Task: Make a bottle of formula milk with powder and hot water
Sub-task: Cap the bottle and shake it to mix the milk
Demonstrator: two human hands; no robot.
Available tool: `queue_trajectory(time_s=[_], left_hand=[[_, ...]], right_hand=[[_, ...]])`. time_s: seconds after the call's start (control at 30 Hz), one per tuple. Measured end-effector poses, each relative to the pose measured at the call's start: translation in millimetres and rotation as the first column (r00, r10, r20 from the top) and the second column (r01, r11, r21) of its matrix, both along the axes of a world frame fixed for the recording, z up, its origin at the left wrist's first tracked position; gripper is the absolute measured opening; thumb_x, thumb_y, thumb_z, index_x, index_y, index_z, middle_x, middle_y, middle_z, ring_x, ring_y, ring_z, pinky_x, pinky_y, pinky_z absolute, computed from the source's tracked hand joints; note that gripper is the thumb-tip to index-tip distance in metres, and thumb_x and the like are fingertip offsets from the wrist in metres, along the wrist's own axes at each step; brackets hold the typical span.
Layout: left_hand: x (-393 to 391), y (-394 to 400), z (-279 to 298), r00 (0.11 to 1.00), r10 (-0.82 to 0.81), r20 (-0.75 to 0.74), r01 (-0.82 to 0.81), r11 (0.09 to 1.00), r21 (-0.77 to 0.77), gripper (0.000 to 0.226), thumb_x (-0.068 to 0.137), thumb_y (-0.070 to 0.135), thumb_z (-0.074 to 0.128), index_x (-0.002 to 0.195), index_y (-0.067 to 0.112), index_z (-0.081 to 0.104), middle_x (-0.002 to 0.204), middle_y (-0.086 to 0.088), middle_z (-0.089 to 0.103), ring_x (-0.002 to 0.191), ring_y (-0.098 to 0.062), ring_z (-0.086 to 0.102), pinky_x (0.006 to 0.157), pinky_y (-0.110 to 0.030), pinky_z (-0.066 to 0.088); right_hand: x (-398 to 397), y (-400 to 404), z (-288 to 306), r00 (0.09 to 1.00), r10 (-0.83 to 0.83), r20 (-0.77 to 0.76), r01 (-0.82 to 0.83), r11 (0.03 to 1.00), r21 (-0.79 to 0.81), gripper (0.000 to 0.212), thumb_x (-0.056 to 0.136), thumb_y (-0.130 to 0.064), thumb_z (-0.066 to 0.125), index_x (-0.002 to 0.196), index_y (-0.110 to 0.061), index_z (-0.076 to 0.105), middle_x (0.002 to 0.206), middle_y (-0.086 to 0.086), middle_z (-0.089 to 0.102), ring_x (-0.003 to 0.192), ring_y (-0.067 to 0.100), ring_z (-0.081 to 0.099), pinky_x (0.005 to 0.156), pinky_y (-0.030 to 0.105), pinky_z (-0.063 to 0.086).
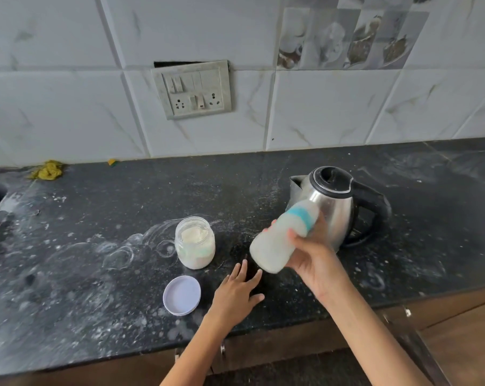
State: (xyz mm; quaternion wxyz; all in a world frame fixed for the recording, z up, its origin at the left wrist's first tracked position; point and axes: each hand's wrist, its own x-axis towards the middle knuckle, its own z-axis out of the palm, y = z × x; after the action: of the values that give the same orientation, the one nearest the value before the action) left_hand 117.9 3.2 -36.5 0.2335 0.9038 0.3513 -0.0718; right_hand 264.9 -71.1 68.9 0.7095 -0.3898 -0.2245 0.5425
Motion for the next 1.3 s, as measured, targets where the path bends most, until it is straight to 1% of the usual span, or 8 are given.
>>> queue_trajectory(time_s=[0.37, 0.47, 0.6, 0.73, 0.87, 1.0, 1.17, 1.3], left_hand=[[0, -3, -9, 0.978, 0.192, 0.086, -0.178, 0.973, -0.148, 0.065, 0.094, 0.042, 0.05, 0.149, 0.019, 0.023, 0.156, -0.002, 0.025, 0.144, -0.021, 0.024, 0.117, -0.035, 0.025], [1, 4, -11, 0.981, 0.16, 0.11, -0.142, 0.978, -0.153, 0.055, 0.098, 0.045, 0.039, 0.149, 0.029, 0.023, 0.161, -0.006, 0.006, 0.148, -0.024, 0.006, 0.12, -0.041, 0.017], [-3, 1, -18, 0.991, 0.068, 0.114, -0.062, 0.996, -0.059, 0.064, 0.079, 0.049, 0.063, 0.136, 0.054, 0.034, 0.147, 0.002, 0.04, 0.139, -0.025, 0.036, 0.113, -0.041, 0.033], [2, 6, -8, 0.977, 0.159, 0.14, -0.134, 0.975, -0.175, 0.053, 0.097, 0.045, 0.042, 0.147, 0.034, 0.028, 0.161, -0.002, 0.008, 0.148, -0.026, 0.009, 0.116, -0.047, 0.025], [0, 0, -11, 0.971, 0.186, 0.151, -0.161, 0.973, -0.167, 0.063, 0.092, 0.03, 0.058, 0.147, 0.019, 0.028, 0.156, -0.005, 0.026, 0.144, -0.024, 0.025, 0.115, -0.042, 0.029], [1, 8, -7, 0.98, 0.154, 0.128, -0.129, 0.974, -0.184, 0.054, 0.099, 0.043, 0.039, 0.149, 0.03, 0.023, 0.161, -0.003, 0.001, 0.149, -0.022, 0.001, 0.116, -0.047, 0.024], [0, 7, -13, 0.989, 0.115, 0.09, -0.102, 0.986, -0.134, 0.056, 0.095, 0.034, 0.05, 0.146, 0.022, 0.032, 0.156, -0.004, 0.028, 0.141, -0.023, 0.032, 0.112, -0.042, 0.035], [2, 10, -7, 0.98, 0.156, 0.12, -0.126, 0.965, -0.231, 0.048, 0.101, 0.037, 0.036, 0.148, 0.029, 0.027, 0.161, -0.003, 0.005, 0.148, -0.025, 0.007, 0.115, -0.045, 0.026]], right_hand=[[-15, -12, 0, 0.986, 0.071, 0.154, -0.058, 0.994, -0.091, 0.099, 0.058, 0.005, 0.08, 0.132, -0.045, 0.04, 0.13, 0.02, 0.05, 0.109, 0.033, 0.062, 0.068, 0.045, 0.059], [-3, -10, 0, 0.997, -0.037, 0.07, 0.038, 0.999, -0.018, 0.098, 0.049, -0.004, 0.091, 0.127, -0.046, 0.047, 0.125, 0.02, 0.052, 0.113, 0.039, 0.059, 0.071, 0.05, 0.059], [-16, -19, -7, 0.98, 0.088, 0.178, -0.064, 0.989, -0.133, 0.099, 0.059, 0.006, 0.08, 0.135, -0.043, 0.039, 0.12, 0.012, 0.055, 0.099, 0.025, 0.067, 0.069, 0.044, 0.059], [1, -17, -7, 0.992, -0.089, 0.09, 0.095, 0.993, -0.067, 0.091, 0.063, 0.008, 0.074, 0.134, -0.039, 0.042, 0.119, 0.014, 0.055, 0.103, 0.03, 0.064, 0.065, 0.045, 0.058], [-13, -23, -11, 0.987, 0.026, 0.161, -0.001, 0.989, -0.149, 0.098, 0.058, 0.013, 0.079, 0.131, -0.042, 0.044, 0.113, 0.01, 0.057, 0.093, 0.023, 0.069, 0.064, 0.043, 0.059], [3, -18, -8, 0.983, -0.172, 0.069, 0.177, 0.981, -0.083, 0.095, 0.061, 0.01, 0.079, 0.136, -0.034, 0.041, 0.119, 0.012, 0.053, 0.104, 0.03, 0.063, 0.066, 0.05, 0.059], [-15, -20, -5, 0.989, -0.029, 0.146, 0.051, 0.988, -0.145, 0.098, 0.055, 0.011, 0.076, 0.133, -0.038, 0.043, 0.11, 0.007, 0.06, 0.094, 0.024, 0.068, 0.068, 0.051, 0.06], [-3, -13, 3, 0.976, -0.176, 0.128, 0.189, 0.977, -0.098, 0.095, 0.056, 0.008, 0.076, 0.132, -0.04, 0.044, 0.114, 0.009, 0.058, 0.1, 0.027, 0.065, 0.066, 0.05, 0.059]])
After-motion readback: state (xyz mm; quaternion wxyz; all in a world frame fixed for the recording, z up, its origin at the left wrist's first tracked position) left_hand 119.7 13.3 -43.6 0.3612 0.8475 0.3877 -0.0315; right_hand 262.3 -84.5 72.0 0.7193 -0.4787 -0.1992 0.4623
